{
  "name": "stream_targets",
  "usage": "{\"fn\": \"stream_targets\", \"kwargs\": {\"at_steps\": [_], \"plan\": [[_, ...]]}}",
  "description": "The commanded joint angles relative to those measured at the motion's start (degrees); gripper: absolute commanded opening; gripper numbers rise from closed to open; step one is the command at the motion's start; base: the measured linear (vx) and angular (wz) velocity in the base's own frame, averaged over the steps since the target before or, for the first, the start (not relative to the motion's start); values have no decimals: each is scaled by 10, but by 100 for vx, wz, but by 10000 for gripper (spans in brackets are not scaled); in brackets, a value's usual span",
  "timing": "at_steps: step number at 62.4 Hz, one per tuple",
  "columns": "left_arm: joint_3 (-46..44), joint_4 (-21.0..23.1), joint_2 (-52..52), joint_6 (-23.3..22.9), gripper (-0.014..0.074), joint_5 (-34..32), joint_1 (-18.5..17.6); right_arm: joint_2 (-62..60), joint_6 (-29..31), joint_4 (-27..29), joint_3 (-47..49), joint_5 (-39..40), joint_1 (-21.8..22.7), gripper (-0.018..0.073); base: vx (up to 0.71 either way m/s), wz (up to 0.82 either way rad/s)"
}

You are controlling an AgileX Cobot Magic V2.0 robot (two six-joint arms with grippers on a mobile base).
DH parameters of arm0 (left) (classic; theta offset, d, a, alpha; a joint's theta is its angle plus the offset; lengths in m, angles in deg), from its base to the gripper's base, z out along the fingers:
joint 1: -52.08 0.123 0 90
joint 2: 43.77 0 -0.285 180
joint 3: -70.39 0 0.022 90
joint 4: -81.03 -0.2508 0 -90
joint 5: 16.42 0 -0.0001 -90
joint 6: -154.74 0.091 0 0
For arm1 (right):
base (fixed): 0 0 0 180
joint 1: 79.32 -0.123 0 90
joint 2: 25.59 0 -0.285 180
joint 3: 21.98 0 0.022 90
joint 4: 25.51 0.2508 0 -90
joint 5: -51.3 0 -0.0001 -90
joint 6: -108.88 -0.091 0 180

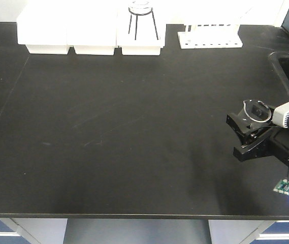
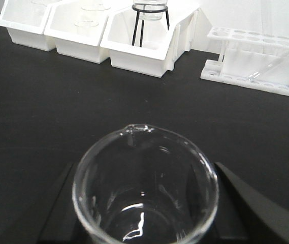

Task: Grab beaker and place in storage area
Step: 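Drive the base back and turn while holding the beaker in the right gripper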

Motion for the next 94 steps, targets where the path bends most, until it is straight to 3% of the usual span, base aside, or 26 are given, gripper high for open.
{"fn": "stream_targets", "kwargs": {"at_steps": [1, 94], "plan": [[-12, 1, 8, -5, -6, -49, 0, -11, 1, 10, 12, 40, 1, 74, 0, 0], [-12, 1, 8, -5, -6, -49, 0, -11, 1, 10, 12, 40, 1, 74, -4, 3]]}}
